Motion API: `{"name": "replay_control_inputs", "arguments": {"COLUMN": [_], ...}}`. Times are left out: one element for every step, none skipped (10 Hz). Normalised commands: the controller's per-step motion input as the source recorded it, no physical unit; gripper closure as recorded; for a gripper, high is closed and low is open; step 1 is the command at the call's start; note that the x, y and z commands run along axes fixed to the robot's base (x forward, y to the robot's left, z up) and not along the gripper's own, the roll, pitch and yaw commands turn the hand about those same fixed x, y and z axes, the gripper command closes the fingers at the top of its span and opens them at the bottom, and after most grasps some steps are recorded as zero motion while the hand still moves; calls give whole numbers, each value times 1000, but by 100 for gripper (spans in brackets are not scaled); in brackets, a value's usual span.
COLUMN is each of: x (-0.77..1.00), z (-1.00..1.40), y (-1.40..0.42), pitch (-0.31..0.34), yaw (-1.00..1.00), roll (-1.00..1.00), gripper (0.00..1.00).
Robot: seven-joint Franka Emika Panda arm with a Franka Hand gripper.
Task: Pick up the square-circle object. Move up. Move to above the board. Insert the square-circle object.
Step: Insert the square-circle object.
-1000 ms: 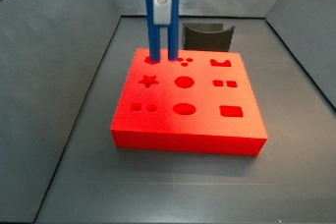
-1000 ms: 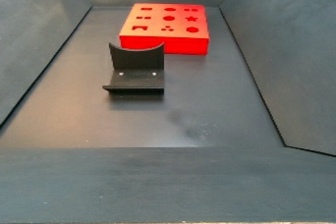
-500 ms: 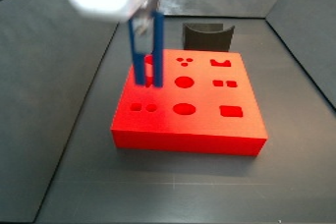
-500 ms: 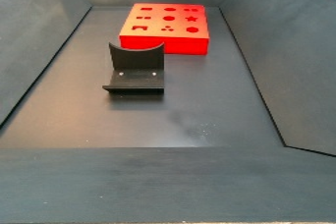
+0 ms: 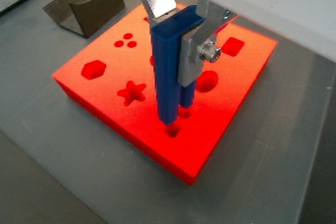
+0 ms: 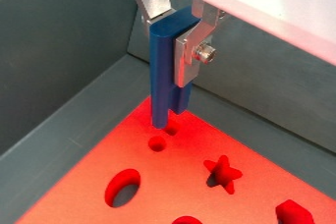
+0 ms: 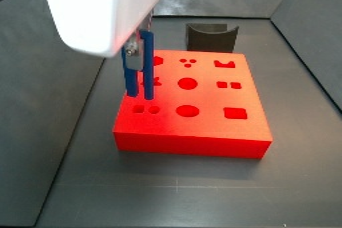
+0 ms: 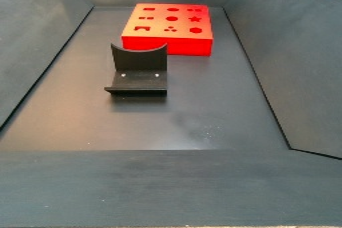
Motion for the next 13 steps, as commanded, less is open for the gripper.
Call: {"name": "replay_control_inputs", "arguments": {"x": [143,69,0,0,0,0,40,6,0,0,0,-34,-29], "z": [-226,-177,-143,-129,-120,-31,-46,0,-23,-106,-243,-291,-294], "y": [77,6,0,-117,-137,-91,-143,-57,0,0,0,11,6], "pitch": [-84,-114,-134,-154,-140,-137,-210,-364,-363,-280,-219,-156,-74], "yaw": [434,434,360,151,0,0,0,0,0,11,129,186,163], "roll": [156,141,111,37,0,0,20,16,26,109,153,163,127], "gripper": [100,100,100,100,100,100,100,100,100,100,100,100,100]}}
